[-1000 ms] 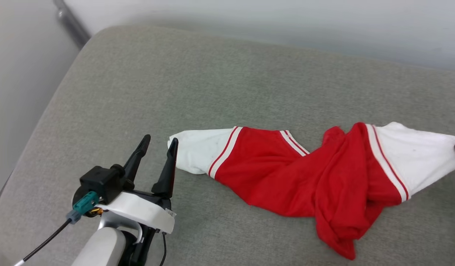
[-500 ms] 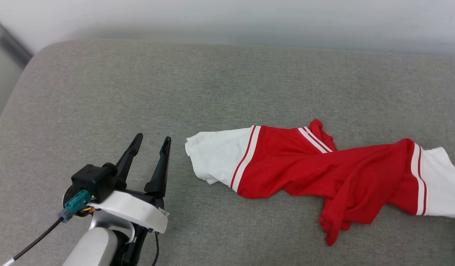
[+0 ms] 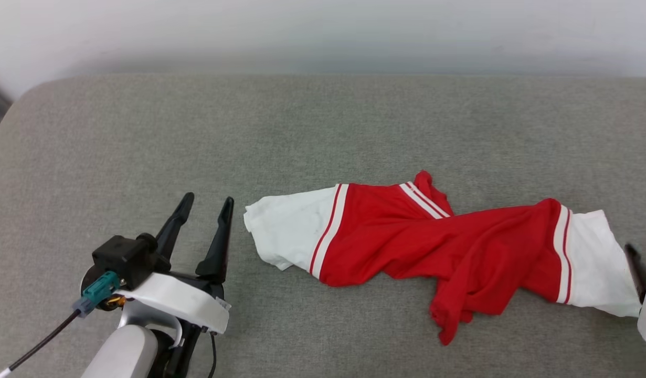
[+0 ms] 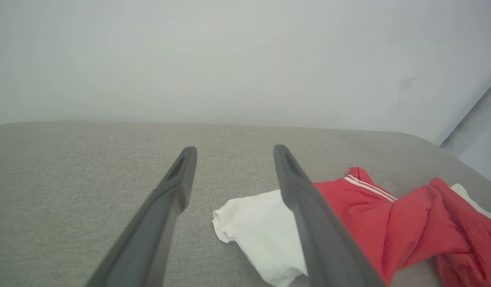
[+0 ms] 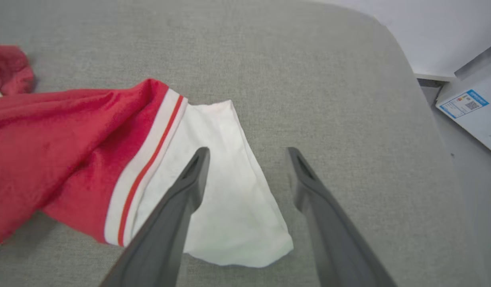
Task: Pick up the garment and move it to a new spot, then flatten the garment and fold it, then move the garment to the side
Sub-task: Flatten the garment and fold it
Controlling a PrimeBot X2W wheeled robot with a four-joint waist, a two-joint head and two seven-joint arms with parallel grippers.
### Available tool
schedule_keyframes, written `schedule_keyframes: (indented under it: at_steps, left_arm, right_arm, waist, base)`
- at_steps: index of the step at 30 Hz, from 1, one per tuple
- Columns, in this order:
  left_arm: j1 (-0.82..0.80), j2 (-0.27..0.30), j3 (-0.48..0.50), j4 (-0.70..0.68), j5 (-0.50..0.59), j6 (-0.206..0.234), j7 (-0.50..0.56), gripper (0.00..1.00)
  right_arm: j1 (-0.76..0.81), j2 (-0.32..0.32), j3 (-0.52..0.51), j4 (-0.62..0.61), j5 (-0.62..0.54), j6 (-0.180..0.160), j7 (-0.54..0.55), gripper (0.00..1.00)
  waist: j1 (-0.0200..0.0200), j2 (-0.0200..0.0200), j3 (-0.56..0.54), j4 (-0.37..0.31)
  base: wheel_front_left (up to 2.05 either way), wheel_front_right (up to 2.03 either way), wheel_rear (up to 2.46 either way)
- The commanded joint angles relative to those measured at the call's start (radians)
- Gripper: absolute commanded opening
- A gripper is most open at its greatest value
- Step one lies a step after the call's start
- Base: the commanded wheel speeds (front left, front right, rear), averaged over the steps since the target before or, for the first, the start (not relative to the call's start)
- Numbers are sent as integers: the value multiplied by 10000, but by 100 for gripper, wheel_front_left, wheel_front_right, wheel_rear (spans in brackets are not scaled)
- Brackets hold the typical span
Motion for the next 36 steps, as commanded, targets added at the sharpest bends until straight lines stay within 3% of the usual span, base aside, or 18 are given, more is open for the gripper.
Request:
schedule_keyframes:
  at_steps: [1,7,12,20,23,31,36]
  left_arm:
    - [84,56,-20,-66,-99,-99,44,100]
    - [35,419,-8,-285,-358,-199,767,100]
    - [-120,907,-236,-488,-691,-273,2240,100]
    - [-248,1450,-254,-727,-1732,10,4866,100]
    - [-519,1871,-282,-637,-1598,269,5637,100]
    - [-1389,2299,-166,-192,-1374,572,6349,100]
    - [-1718,2270,-322,105,-1361,445,6564,100]
  right_arm:
    - [78,222,-178,-404,-193,-7,-291,100]
    - [487,1696,-859,-2319,-231,-7,-1692,100]
    - [1046,2582,-933,-3324,-114,-5,-2949,100]
    - [1500,2909,-686,-3713,-115,-5,-3850,100]
    - [1507,2954,-450,-3688,-271,-5,-3889,100]
    - [1159,3046,-229,-3693,-145,-5,-4022,100]
    - [1082,3037,-187,-3697,-164,-5,-3963,100]
  waist:
    - [0,-1,-156,-123]
    - [0,-1,-260,-373]
    - [0,-1,-138,-721]
    - [0,-1,504,-1283]
    - [0,-1,863,-1390]
    - [0,-1,1718,-1710]
    - [0,-1,2061,-1710]
  base:
    - [0,0,0]
    - [0,0,0]
    - [0,0,0]
    - [0,0,0]
    - [0,0,0]
    - [0,0,0]
    - [0,0,0]
